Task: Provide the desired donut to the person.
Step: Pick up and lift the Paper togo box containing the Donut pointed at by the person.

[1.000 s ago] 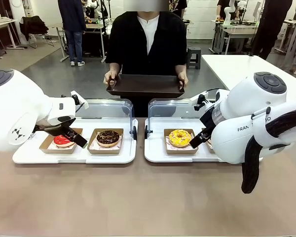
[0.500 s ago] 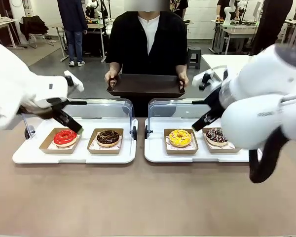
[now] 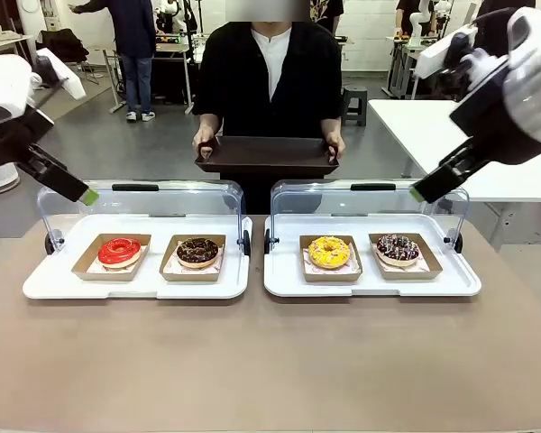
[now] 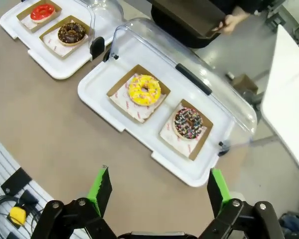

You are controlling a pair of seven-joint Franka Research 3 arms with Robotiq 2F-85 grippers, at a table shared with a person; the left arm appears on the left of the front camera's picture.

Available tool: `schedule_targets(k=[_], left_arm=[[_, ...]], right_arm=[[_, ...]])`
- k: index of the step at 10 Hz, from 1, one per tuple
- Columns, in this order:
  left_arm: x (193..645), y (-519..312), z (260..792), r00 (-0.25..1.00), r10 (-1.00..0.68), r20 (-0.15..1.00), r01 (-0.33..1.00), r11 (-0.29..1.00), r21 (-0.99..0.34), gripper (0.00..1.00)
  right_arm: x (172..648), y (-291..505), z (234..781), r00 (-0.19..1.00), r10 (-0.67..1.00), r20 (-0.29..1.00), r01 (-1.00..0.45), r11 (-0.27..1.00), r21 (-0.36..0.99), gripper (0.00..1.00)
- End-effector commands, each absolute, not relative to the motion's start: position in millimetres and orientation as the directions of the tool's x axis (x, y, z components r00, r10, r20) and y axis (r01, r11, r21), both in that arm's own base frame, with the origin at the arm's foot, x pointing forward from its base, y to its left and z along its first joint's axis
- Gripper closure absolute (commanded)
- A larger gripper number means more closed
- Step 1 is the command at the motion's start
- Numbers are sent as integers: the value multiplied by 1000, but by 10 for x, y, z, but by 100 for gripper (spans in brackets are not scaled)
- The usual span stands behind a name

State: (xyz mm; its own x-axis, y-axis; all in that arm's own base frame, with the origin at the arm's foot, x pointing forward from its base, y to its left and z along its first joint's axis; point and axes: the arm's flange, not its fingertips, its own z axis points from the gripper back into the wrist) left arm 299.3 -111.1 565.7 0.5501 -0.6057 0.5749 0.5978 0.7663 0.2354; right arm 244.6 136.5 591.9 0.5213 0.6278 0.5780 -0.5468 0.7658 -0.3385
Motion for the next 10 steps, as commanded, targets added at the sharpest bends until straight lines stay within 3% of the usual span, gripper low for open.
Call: schedule_targets(k=[1, 4, 7, 9, 10], left_arm=[[3065, -1148, 5553, 564, -610, 557, 608, 763, 221, 0], [3005, -1115, 5632, 554, -607, 569, 600, 766, 233, 0], [3281, -828, 5842, 556, -582, 593, 769, 631, -101, 0], [3445, -543, 5970, 486, -593, 642, 866, 428, -260, 0], [3501, -373, 6016, 434, -598, 674, 898, 351, -266, 0]], right_arm=[[2622, 1427, 5808, 522, 627, 578, -557, 764, -325, 0], [2458, 1363, 5911, 523, 627, 577, -549, 766, -335, 0], [2756, 1029, 6197, 501, 609, 615, -821, 560, 113, 0], [2944, 641, 6362, 484, 571, 663, -868, 412, 278, 0], [2998, 433, 6427, 459, 559, 691, -885, 353, 302, 0]])
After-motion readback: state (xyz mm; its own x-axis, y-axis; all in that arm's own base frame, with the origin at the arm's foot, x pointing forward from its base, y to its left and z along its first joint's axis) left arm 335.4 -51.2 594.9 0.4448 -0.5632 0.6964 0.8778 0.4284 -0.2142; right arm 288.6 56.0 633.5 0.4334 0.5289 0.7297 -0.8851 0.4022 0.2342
